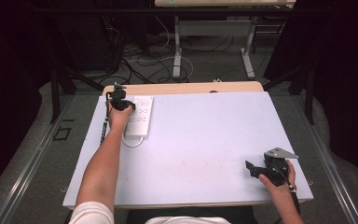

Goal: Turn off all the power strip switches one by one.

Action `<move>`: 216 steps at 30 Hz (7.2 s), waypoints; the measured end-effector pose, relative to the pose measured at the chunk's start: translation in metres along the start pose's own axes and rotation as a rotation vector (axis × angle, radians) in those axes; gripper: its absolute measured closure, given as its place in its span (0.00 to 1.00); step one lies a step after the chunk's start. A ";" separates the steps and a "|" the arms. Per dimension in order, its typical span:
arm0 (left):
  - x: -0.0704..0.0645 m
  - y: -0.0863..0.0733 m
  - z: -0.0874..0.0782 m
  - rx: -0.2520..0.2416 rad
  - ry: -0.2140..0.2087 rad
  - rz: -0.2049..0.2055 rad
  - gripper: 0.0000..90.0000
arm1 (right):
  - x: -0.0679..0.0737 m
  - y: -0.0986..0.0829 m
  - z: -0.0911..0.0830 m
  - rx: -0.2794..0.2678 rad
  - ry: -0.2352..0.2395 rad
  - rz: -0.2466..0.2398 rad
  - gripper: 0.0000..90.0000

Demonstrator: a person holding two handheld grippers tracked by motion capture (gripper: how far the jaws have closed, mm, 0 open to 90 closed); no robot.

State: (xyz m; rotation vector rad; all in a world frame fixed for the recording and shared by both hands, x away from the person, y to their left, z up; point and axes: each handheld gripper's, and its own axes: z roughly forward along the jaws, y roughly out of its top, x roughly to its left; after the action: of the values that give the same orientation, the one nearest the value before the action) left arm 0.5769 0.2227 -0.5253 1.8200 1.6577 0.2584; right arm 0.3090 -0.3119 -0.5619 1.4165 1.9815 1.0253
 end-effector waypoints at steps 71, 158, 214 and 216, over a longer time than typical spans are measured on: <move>-0.004 0.031 0.001 -0.038 -0.013 0.013 1.00 | -0.006 -0.002 -0.005 -0.010 -0.025 0.013 0.18; -0.044 0.010 -0.039 -0.052 -0.082 0.166 1.00 | -0.006 0.000 -0.007 -0.025 0.034 -0.002 0.18; -0.040 -0.150 -0.133 -0.218 -0.144 0.280 0.01 | -0.004 0.002 -0.006 -0.041 0.040 -0.002 0.18; -0.039 -0.153 -0.133 -0.212 -0.147 0.274 0.01 | -0.005 0.002 -0.006 -0.040 0.038 0.000 0.18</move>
State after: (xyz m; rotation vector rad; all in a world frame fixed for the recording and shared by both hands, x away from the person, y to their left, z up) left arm 0.3719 0.2280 -0.5009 1.8526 1.2313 0.3933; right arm 0.3071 -0.3176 -0.5568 1.3855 1.9765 1.0941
